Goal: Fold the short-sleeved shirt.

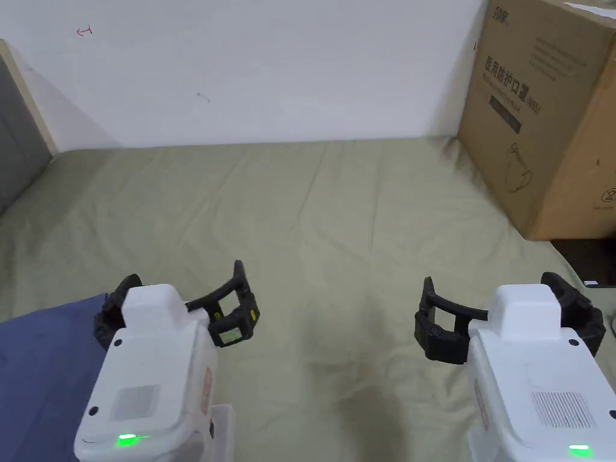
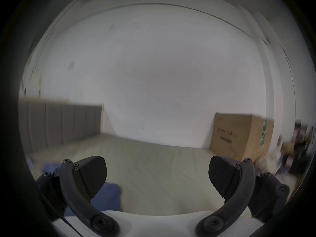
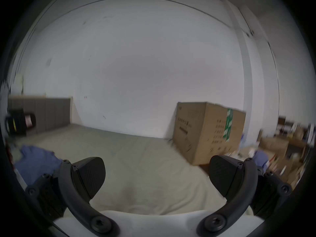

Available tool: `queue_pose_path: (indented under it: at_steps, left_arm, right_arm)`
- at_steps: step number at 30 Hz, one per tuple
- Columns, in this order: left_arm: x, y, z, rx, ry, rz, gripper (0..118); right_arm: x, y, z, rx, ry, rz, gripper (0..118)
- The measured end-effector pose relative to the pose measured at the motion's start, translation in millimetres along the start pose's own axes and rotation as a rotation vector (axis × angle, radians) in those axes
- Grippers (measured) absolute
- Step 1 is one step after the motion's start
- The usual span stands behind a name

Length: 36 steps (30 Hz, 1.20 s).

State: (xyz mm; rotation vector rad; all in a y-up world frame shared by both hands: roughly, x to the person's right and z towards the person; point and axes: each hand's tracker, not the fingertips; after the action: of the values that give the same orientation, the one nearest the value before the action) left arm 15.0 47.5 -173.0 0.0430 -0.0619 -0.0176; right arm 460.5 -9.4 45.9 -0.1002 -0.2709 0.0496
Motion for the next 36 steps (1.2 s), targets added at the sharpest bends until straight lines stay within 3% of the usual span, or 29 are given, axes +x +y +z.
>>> queue_pose_path:
  at_steps: [3,11,36]
  left_arm:
    - [12.3,-8.1,-2.7,0.016,-0.003,-0.126,118]
    - [9.7,-7.0,-8.3,-0.001,-0.007,-0.062,118]
    - [1.7,-5.4,-2.1,0.001,-0.002,-0.047,118]
  right_arm:
    - [1.1,-6.8,2.5,-0.018,0.000,-0.026,118]
    - [1.6,-5.0,4.4,-0.013,-0.001,-0.013,118]
    - [5.8,-2.1,5.8,-0.006,0.004,0.001,118]
